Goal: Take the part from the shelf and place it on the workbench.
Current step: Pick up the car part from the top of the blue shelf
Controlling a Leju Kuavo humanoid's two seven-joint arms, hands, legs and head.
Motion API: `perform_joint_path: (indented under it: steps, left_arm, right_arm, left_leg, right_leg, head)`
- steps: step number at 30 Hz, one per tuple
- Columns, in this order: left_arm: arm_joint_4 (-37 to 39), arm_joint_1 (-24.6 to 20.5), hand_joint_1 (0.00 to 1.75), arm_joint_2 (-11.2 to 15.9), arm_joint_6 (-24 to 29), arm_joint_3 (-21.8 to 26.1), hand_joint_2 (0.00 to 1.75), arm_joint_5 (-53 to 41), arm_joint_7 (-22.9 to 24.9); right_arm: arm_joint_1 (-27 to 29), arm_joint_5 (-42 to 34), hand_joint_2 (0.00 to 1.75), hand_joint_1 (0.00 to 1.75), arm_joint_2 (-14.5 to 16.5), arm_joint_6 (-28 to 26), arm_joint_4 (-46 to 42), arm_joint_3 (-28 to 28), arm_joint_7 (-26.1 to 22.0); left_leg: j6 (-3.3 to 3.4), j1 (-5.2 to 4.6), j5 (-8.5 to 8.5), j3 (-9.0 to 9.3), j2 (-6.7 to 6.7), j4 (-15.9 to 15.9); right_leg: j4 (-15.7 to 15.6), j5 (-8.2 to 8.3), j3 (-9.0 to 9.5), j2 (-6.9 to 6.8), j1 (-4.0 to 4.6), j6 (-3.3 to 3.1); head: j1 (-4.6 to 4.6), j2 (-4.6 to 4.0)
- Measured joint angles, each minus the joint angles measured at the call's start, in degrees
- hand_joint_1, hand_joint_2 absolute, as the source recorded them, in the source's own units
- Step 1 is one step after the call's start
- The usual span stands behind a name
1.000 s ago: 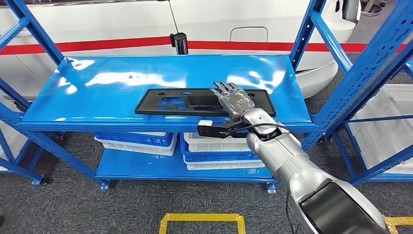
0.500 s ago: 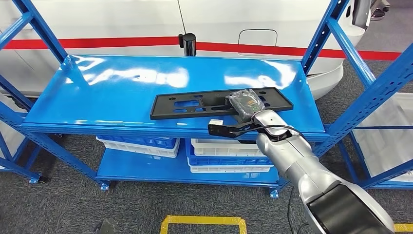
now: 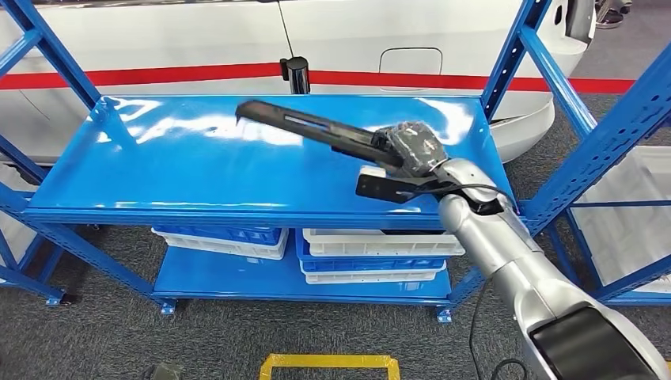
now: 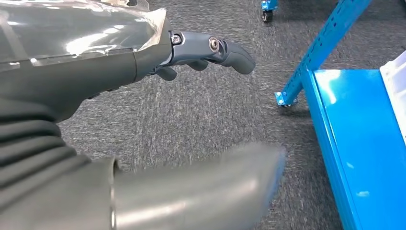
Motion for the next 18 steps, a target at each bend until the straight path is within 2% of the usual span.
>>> perform_joint_path:
  steps: [2, 3, 6, 8, 12, 18]
  left_arm:
    - [0.0, 0.0, 0.0, 0.0, -0.1, 0.4, 1.75, 0.0, -0.1]
    - [0.0, 0.0, 0.0, 0.0, -0.2, 0.5, 1.75, 0.0, -0.2]
    - [0.0, 0.1, 0.0, -0.2, -0.9, 1.0, 1.75, 0.7, -0.1]
    - [0.0, 0.1, 0.0, -0.2, -2.3, 1.5, 1.75, 1.1, 1.4]
    - [0.0, 0.2, 0.0, -0.2, -5.8, 2.3, 1.75, 1.3, 5.4]
    - [0.0, 0.1, 0.0, -0.3, -6.3, 2.5, 1.75, 1.0, 6.7]
  right_arm:
    - [-0.1, -0.8, 1.75, 1.75, -1.3, 0.9, -4.2, -1.5, -0.1]
    - [-0.1, -0.9, 1.75, 1.75, -1.9, 1.1, -5.8, -1.9, -0.1]
    - [0.3, -1.5, 1.75, 1.75, -3.7, 1.6, -9.5, -2.8, -0.4]
    - [0.4, -2.3, 1.75, 1.75, -5.0, 2.2, -12.0, -3.4, -0.4]
    - [0.4, -3.5, 1.75, 1.75, -7.0, 2.7, -15.3, -4.9, 0.5]
    - [1.1, -4.0, 1.75, 1.75, -8.0, 2.7, -16.9, -6.1, 0.6]
  left_leg:
    - [0.32, -0.09, 1.81, 3.07, -0.09, -5.8]
    - [0.49, -0.22, 1.85, 3.62, -0.14, -6.8]
    - [1.02, -0.95, 1.92, 3.67, -0.33, -7.0]
    - [1.47, -1.39, 1.99, 3.55, -0.5, -6.9]
    - [2.01, -1.53, 1.96, 3.47, -0.61, -6.9]
    - [2.42, -1.66, 1.97, 3.46, -0.59, -6.9]
  right_leg:
    - [0.0, -0.32, 0.17, 0.03, 0.25, 0.6]
    - [0.0, -0.47, 0.19, 0.03, 0.62, 0.76]
    - [-0.1, -0.56, 0.21, -0.05, 0.98, 1.07]
    - [-0.3, -0.43, 0.29, -0.2, 0.71, 1.32]
    - [-0.8, -0.24, 0.55, -0.3, 0.57, 1.61]
    - [-1.1, -0.03, 0.63, -0.29, 0.47, 1.94]
  head:
    - [0.07, -0.01]
    - [0.15, -0.01]
    - [0.26, -0.01]
    - [0.25, 0.0]
    - [0.31, -0.01]
    - [0.29, -0.01]
